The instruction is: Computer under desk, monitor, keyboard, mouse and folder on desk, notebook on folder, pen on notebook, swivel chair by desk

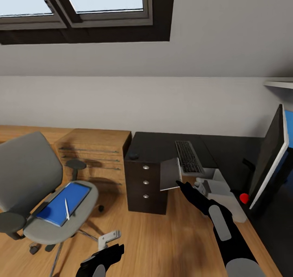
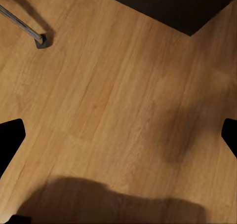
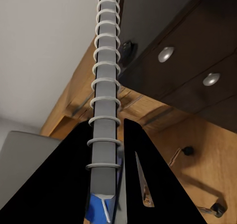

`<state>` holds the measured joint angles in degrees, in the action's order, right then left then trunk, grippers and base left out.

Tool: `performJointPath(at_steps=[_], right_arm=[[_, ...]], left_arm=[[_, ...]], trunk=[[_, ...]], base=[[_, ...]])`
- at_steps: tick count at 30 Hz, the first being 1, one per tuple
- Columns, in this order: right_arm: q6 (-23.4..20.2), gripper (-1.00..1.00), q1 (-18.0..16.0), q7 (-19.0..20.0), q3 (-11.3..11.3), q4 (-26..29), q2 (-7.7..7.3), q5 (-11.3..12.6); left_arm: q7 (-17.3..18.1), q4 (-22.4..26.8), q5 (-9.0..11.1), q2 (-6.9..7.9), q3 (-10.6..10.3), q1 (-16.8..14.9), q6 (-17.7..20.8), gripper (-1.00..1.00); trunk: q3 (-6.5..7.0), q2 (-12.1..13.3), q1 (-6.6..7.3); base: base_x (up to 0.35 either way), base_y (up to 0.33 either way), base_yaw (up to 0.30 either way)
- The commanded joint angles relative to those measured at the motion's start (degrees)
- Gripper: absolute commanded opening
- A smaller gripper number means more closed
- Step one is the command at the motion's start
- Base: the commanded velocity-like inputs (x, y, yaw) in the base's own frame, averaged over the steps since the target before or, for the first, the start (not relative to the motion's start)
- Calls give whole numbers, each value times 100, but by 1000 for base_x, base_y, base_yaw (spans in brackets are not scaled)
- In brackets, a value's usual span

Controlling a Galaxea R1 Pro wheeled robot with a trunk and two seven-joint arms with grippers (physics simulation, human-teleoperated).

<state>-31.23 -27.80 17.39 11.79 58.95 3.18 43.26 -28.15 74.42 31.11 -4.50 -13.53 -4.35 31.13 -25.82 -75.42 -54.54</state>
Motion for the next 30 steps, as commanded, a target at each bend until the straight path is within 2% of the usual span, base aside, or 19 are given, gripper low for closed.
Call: performJointPath(at_steps=[1, 10, 21, 30], right_arm=[[-50, -100, -6, 19, 25, 2, 7, 25], [-50, -100, -6, 19, 25, 0, 8, 25], [-48, -100, 70, 26, -3, 14, 15, 19], [-42, -100, 130, 35, -197, 22, 16, 23]], left_arm=[[-58, 10, 57, 2, -4, -4, 7, 100], [-52, 11, 61, 2, -8, -4, 7, 100], [-57, 11, 62, 2, -101, -4, 7, 100], [-59, 11, 56, 2, -154, -4, 7, 100]], trunk=[[-6, -4, -2], [-6, -4, -2], [36, -4, -2], [114, -4, -2]], base=[[252, 0, 0], [227, 0, 0], [21, 0, 0], [1, 0, 0]])
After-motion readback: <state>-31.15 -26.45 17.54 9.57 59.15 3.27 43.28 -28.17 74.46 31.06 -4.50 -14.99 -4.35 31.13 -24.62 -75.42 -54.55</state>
